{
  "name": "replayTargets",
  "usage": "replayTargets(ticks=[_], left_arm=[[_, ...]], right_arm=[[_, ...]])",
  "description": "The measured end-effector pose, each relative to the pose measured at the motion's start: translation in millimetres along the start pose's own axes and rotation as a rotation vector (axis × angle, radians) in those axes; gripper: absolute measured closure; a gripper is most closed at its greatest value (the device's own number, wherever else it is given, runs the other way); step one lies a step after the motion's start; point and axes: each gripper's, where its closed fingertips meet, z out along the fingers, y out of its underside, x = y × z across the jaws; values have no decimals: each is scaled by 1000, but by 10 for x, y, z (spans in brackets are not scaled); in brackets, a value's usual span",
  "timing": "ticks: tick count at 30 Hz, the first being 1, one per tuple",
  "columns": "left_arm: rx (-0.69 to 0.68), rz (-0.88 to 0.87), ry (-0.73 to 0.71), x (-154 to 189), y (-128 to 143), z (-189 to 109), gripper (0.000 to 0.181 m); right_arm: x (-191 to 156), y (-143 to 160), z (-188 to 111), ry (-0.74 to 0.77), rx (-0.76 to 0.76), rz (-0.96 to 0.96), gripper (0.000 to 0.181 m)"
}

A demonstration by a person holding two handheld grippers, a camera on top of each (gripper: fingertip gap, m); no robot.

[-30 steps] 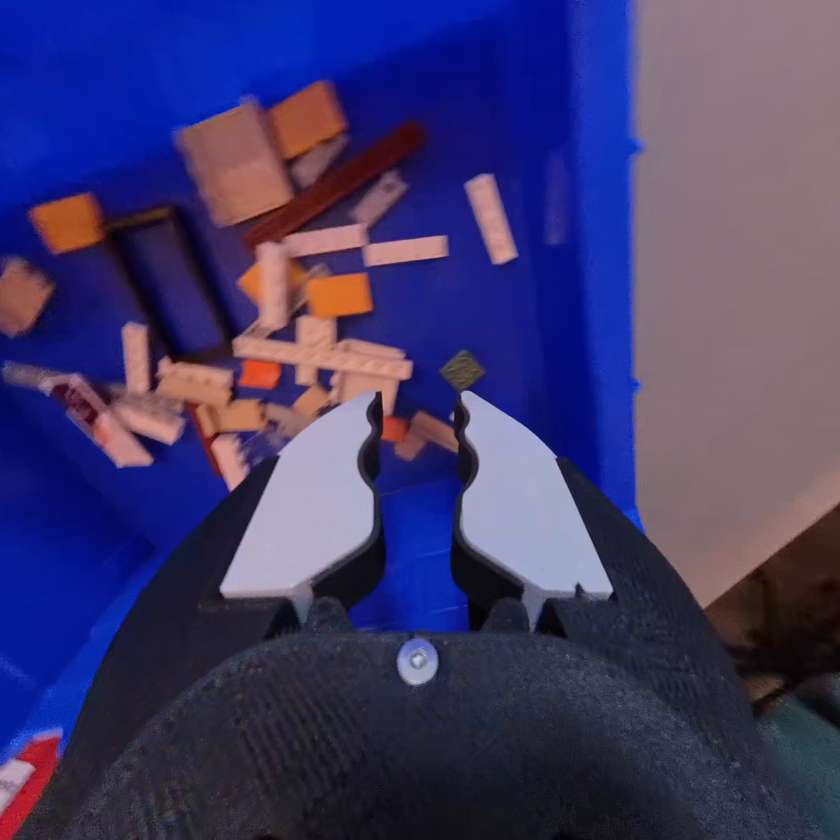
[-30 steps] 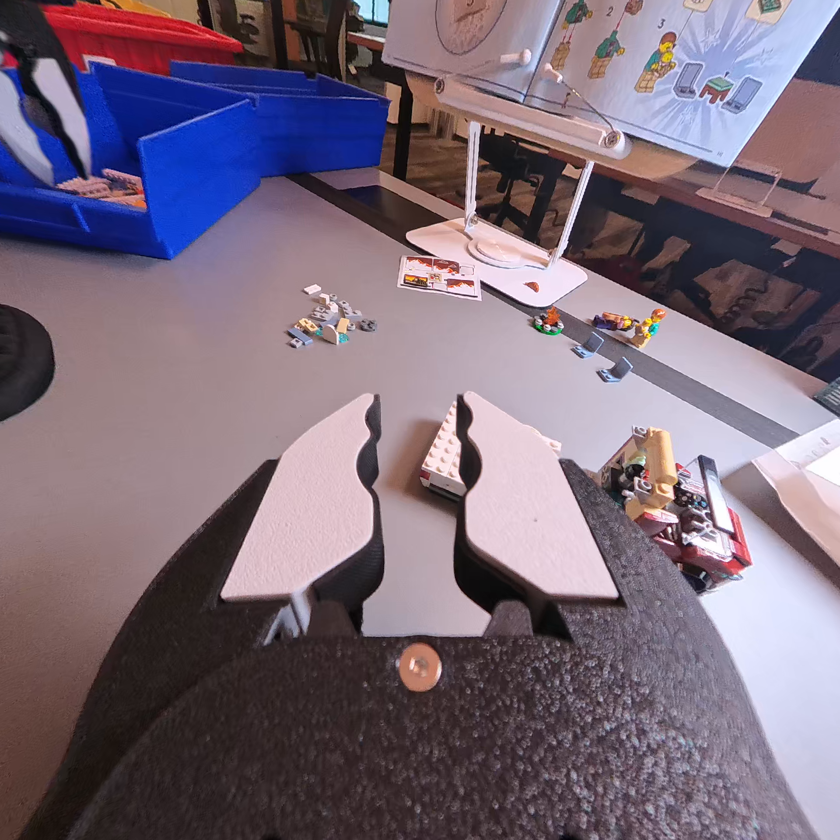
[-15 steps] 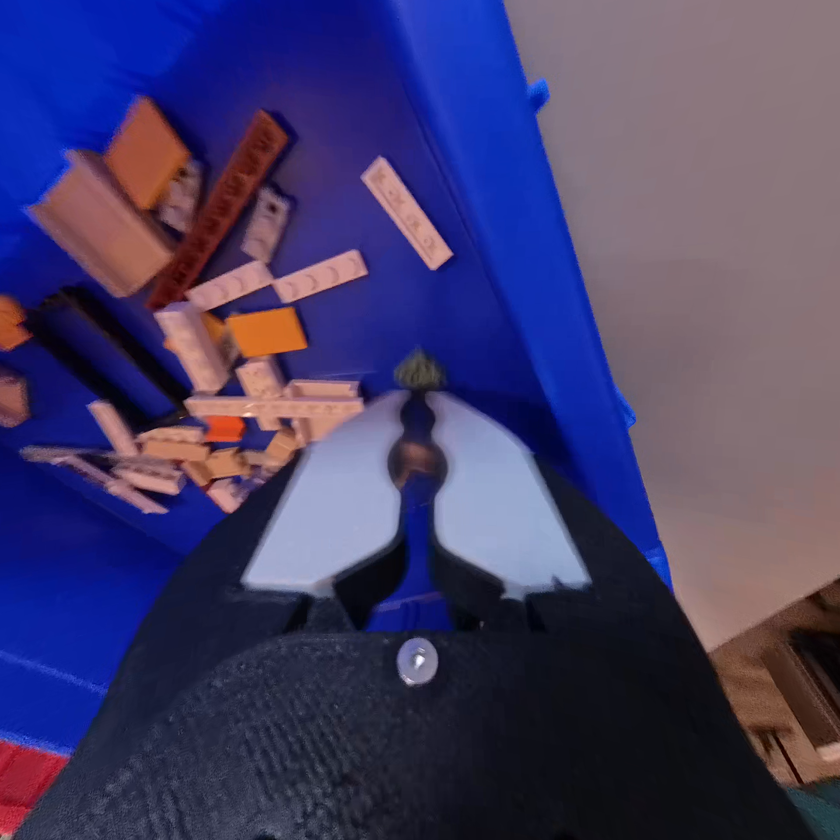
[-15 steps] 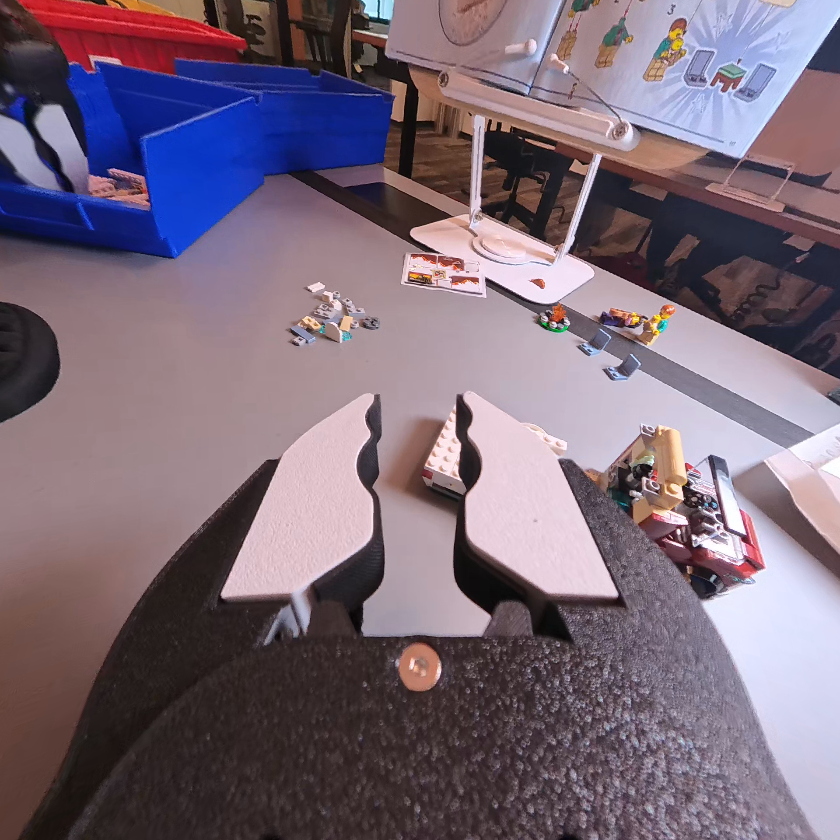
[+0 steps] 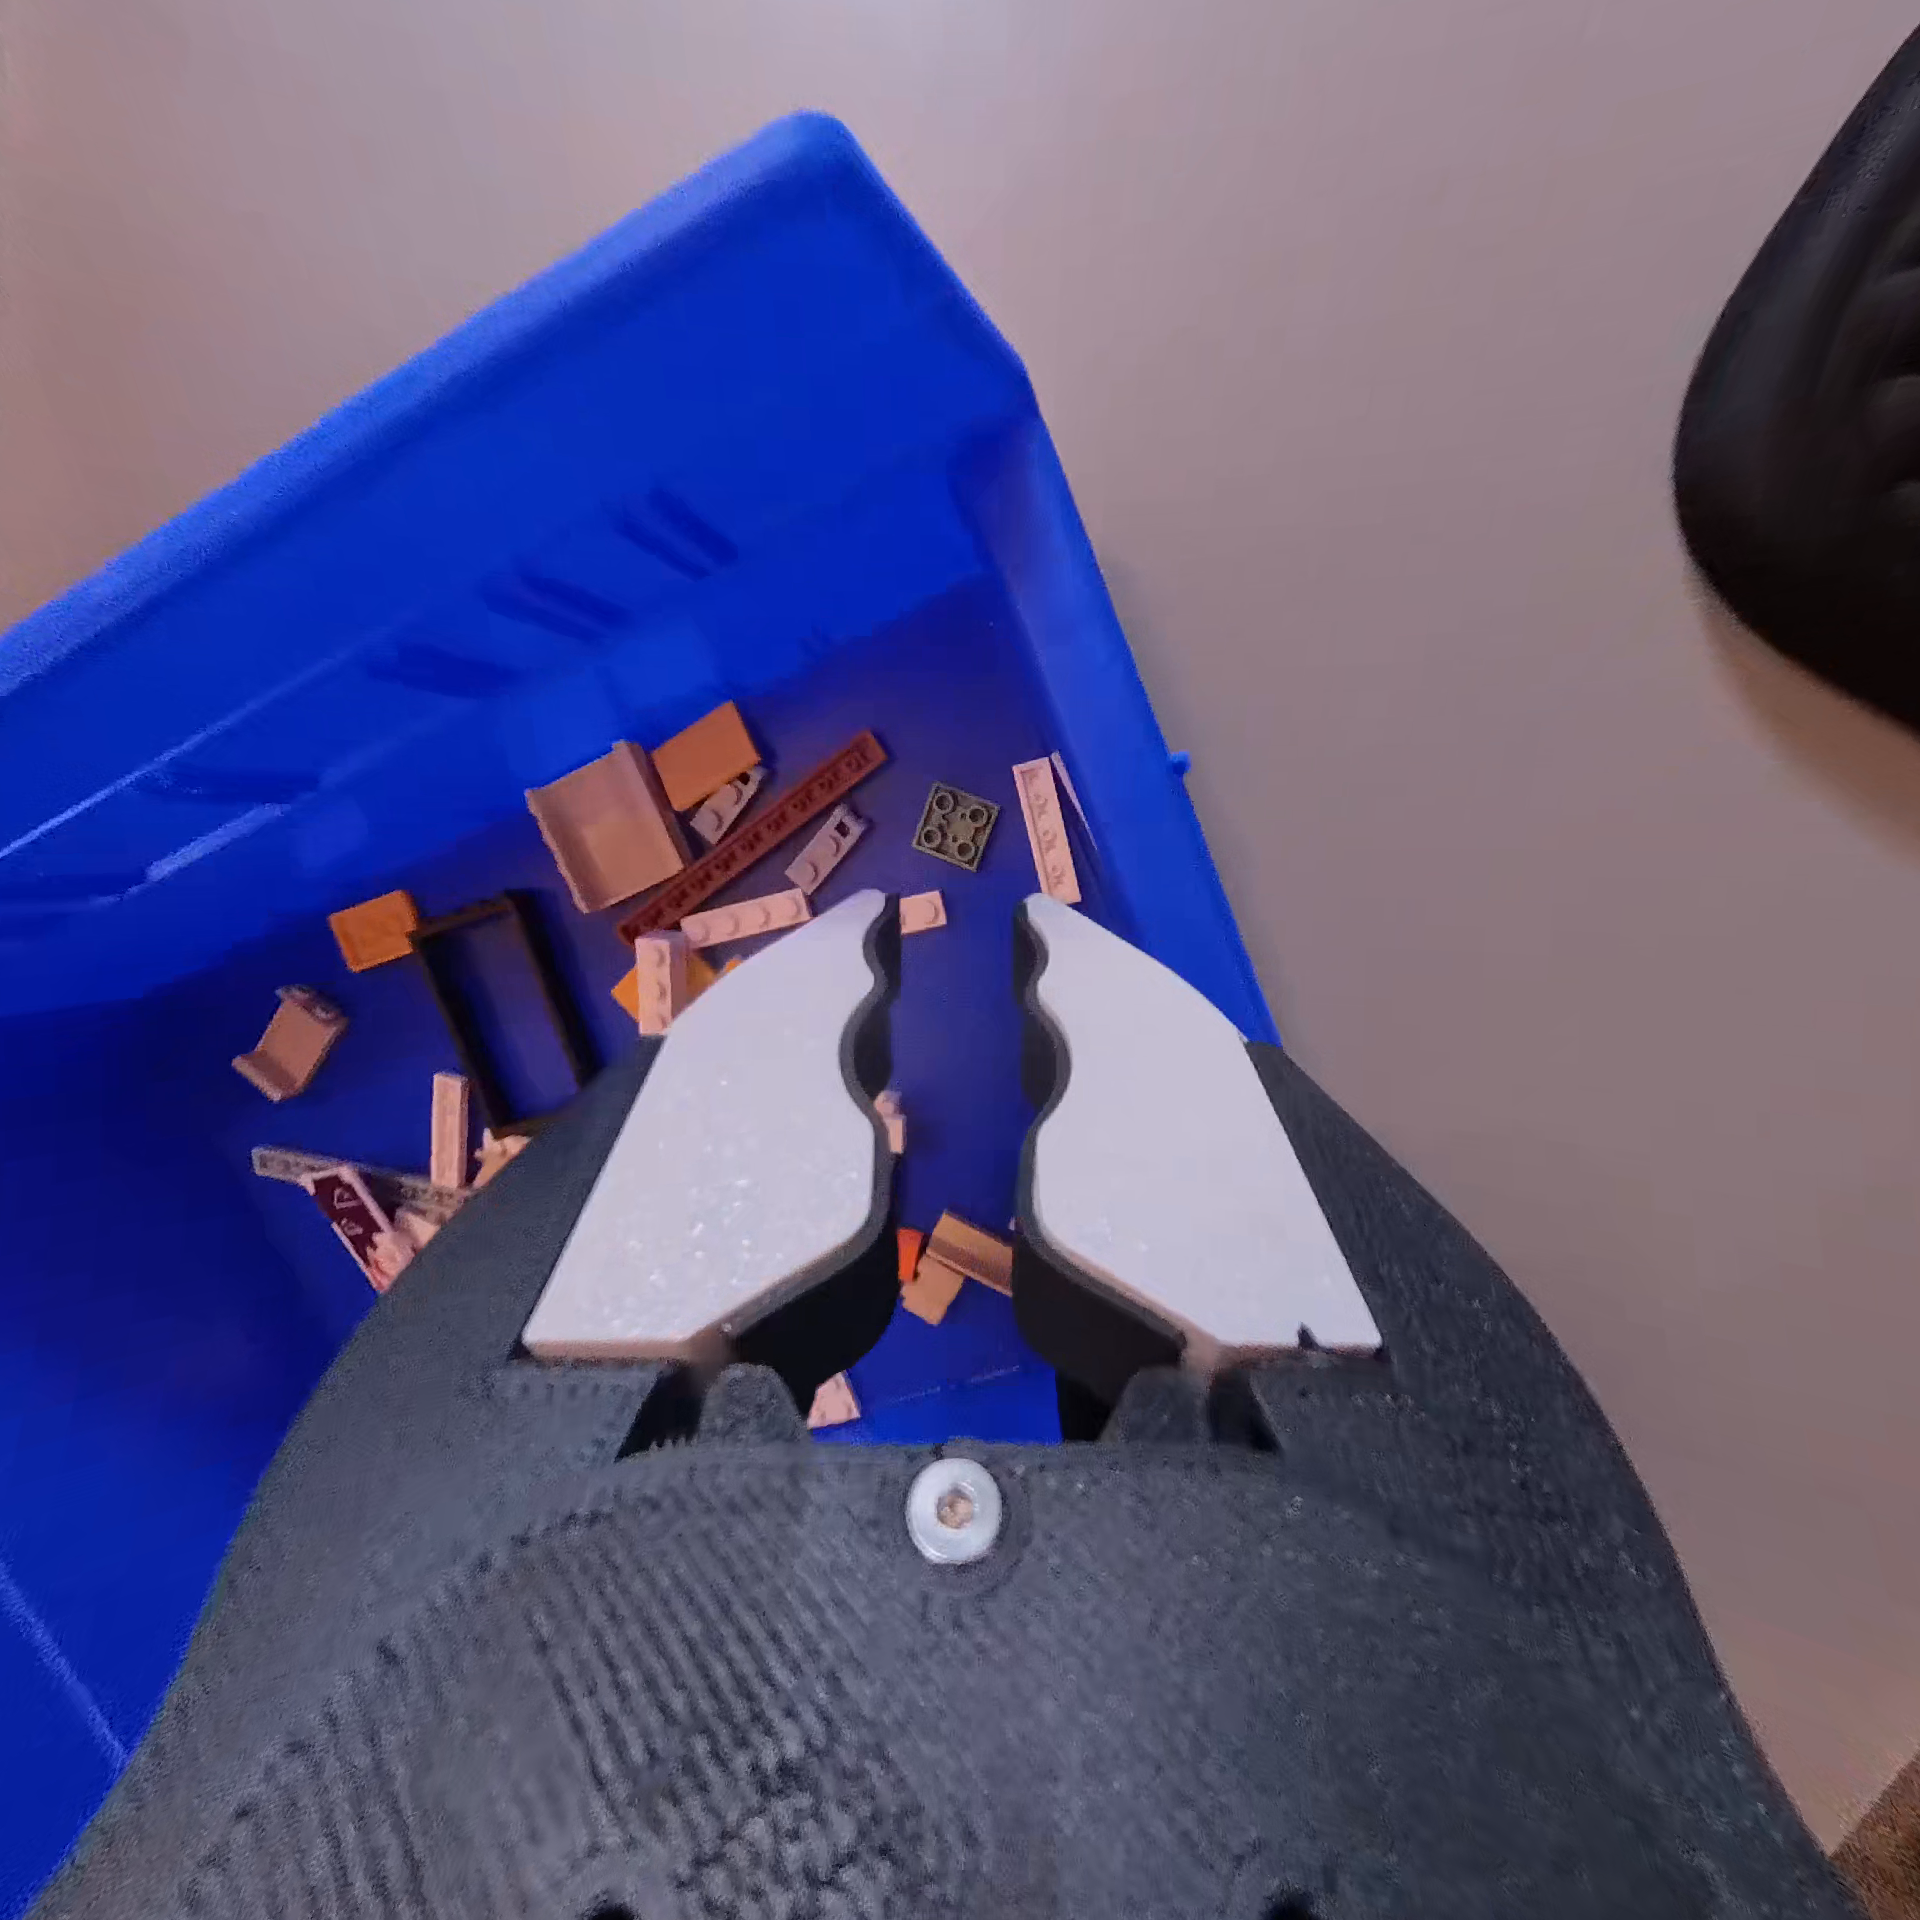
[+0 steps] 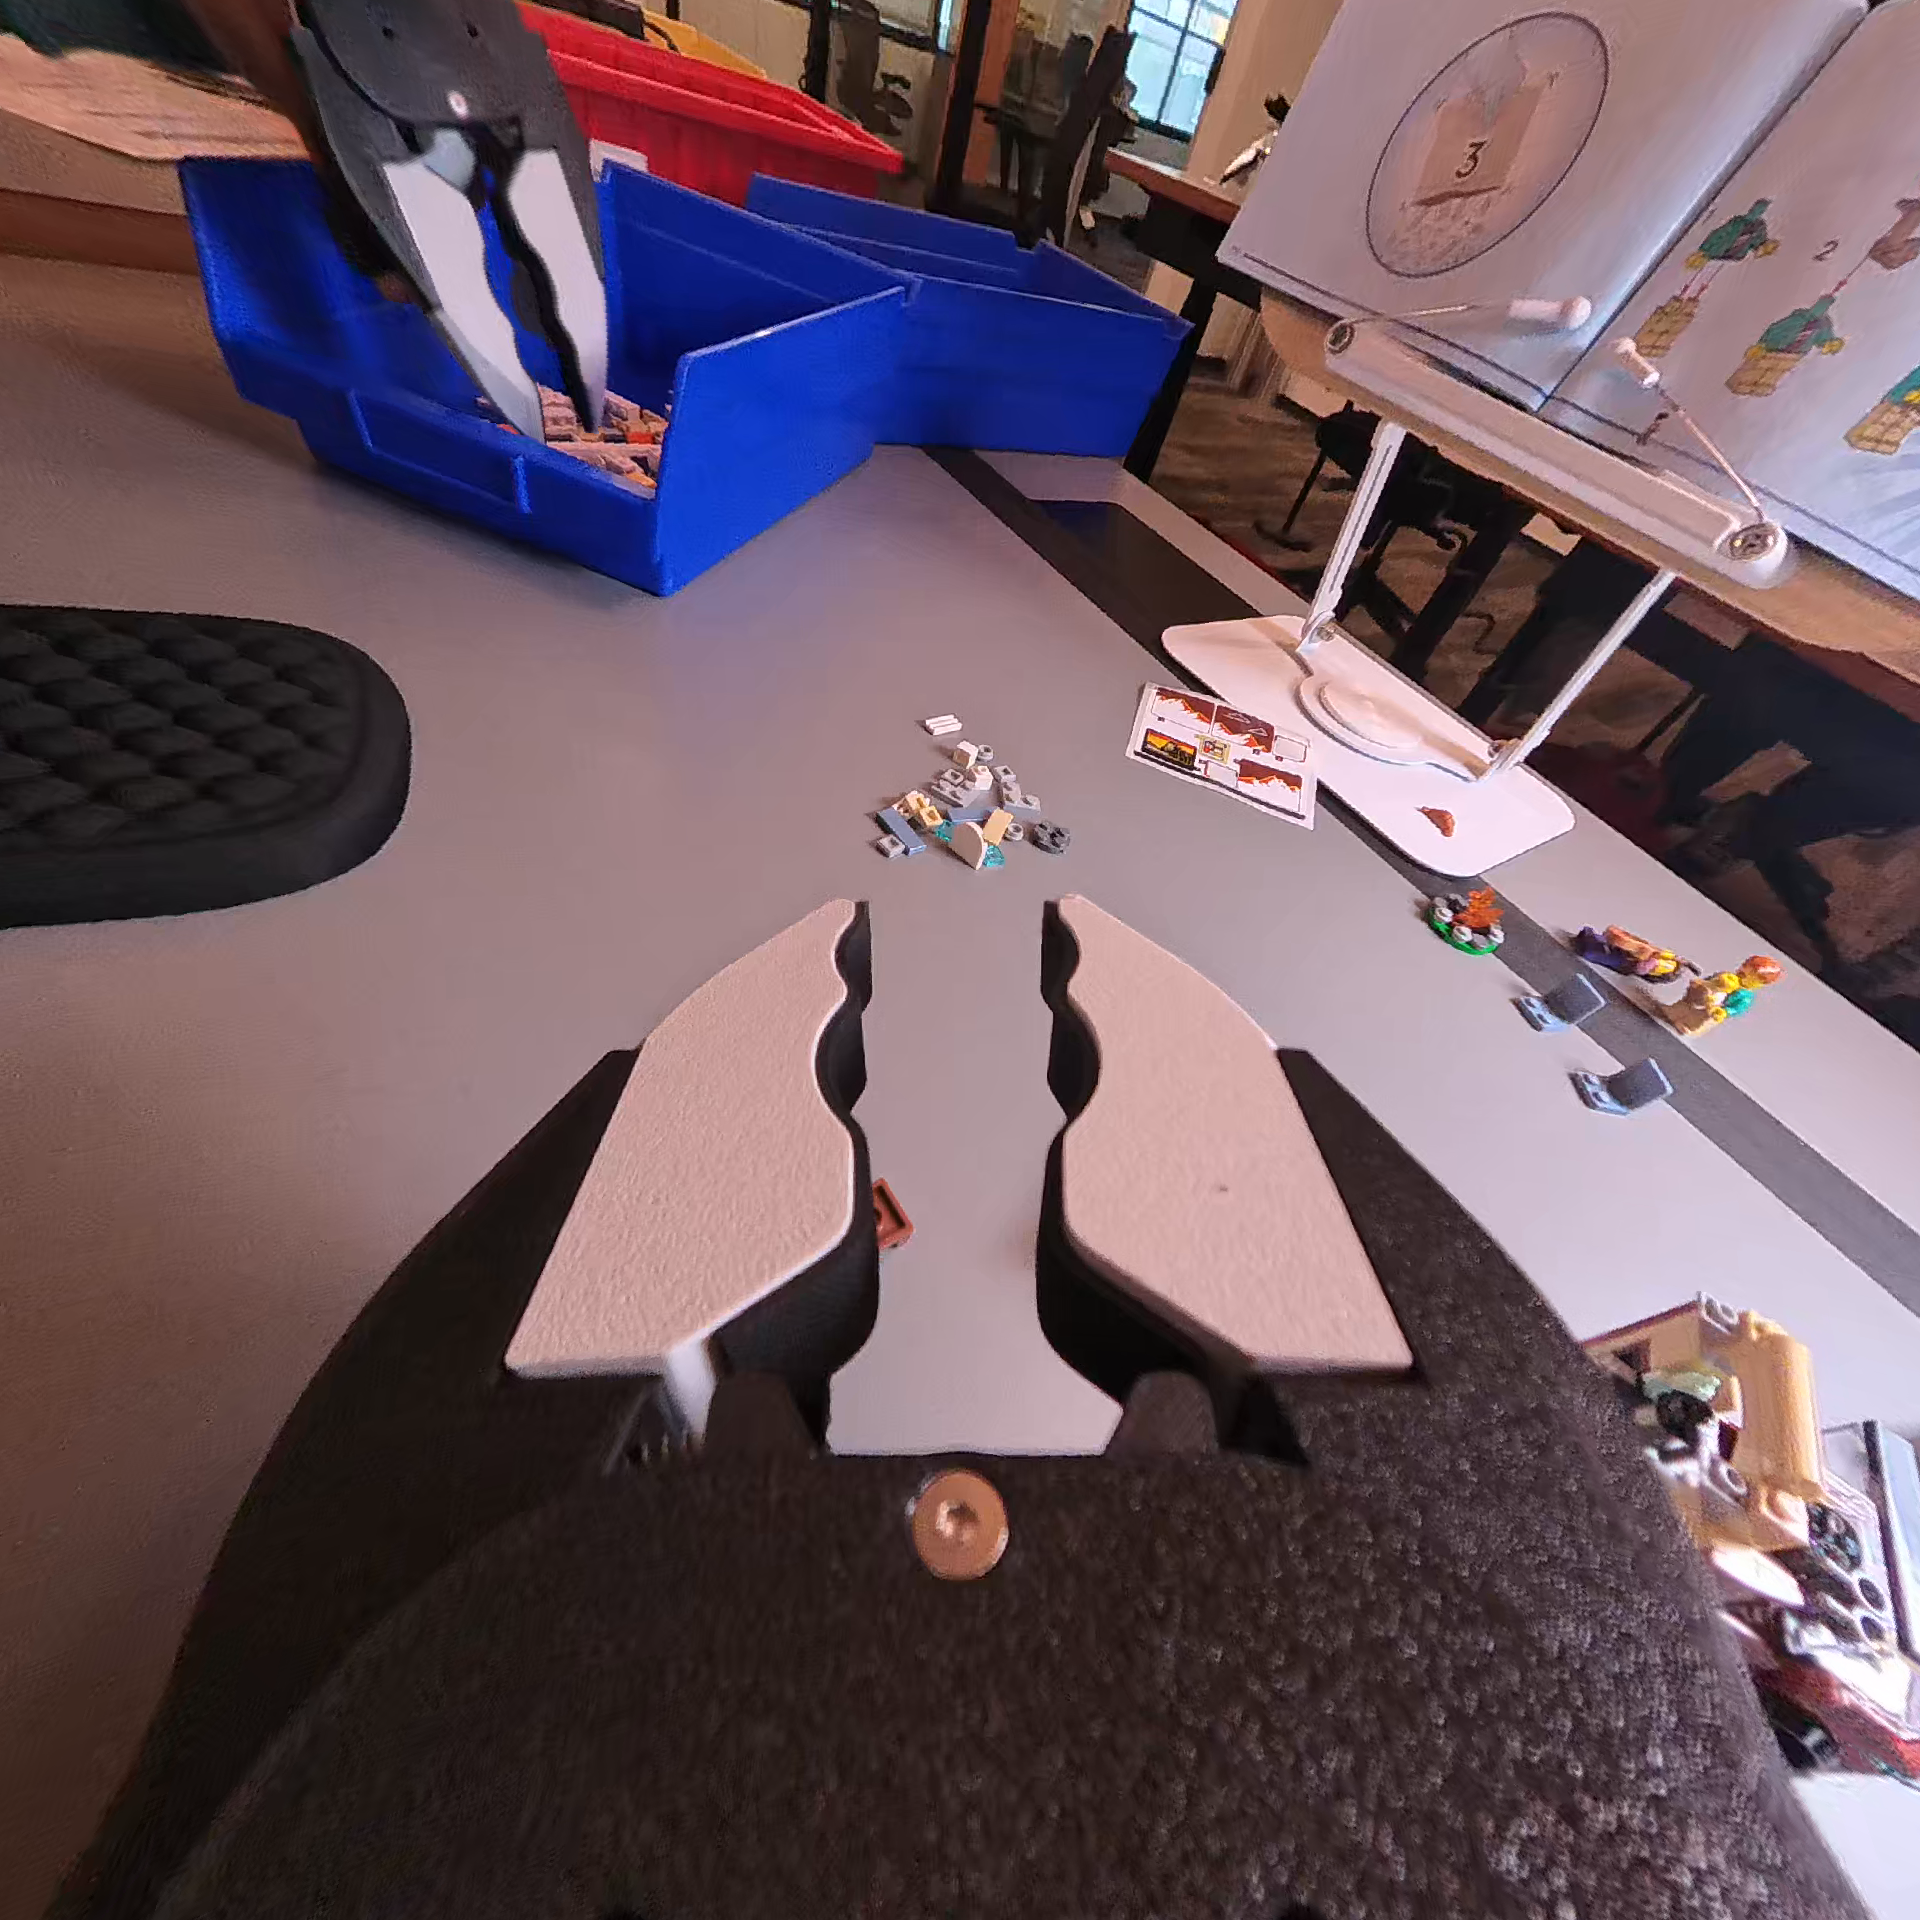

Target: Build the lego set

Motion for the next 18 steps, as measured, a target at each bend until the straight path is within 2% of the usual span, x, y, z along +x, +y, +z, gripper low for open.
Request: replayTargets(ticks=[1,7,13,16,18], left_arm=[[-20,11,12,-12,16,67,160],[-109,72,139,13,60,327,162],[-162,103,163,-6,60,420,161],[-183,116,172,26,73,419,180],[-166,112,151,17,72,419,180]], right_arm=[[12,7,-19,5,0,4,150],[151,-11,-131,44,30,74,150],[199,28,-148,61,28,93,150],[193,30,-150,58,28,98,150],[186,19,-159,56,32,95,150]])
